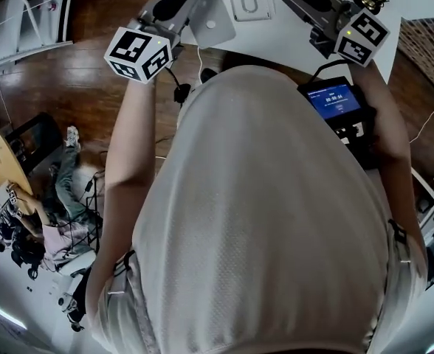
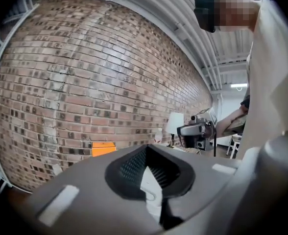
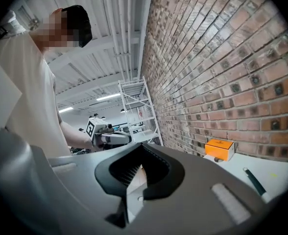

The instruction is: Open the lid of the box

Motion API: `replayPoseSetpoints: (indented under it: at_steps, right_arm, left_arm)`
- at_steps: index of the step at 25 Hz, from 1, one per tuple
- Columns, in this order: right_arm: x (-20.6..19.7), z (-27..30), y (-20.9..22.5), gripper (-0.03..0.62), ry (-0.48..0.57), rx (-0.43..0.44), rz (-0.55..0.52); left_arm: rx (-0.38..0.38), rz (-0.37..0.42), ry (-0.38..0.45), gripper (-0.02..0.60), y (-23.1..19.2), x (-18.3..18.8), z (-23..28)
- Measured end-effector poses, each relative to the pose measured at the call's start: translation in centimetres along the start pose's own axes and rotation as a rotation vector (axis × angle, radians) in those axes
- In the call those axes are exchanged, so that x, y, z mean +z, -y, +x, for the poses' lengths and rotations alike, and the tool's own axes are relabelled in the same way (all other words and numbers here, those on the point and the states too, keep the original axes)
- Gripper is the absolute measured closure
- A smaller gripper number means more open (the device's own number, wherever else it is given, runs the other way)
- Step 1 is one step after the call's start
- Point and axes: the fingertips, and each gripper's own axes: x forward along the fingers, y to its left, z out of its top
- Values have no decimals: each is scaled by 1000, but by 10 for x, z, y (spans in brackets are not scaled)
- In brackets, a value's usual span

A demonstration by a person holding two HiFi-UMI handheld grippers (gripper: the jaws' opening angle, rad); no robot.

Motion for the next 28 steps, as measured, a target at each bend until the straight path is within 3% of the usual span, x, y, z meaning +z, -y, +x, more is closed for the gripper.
replayPoseSetpoints:
  at_steps: [7, 28]
  right_arm:
    - [-2, 3, -5, 594, -23, 15, -9]
    - [1, 3, -3, 594, -19, -6, -11]
  left_arm:
    - [34, -10, 21, 580, -4, 3, -10]
    - [34, -13, 18, 581, -8, 5, -11]
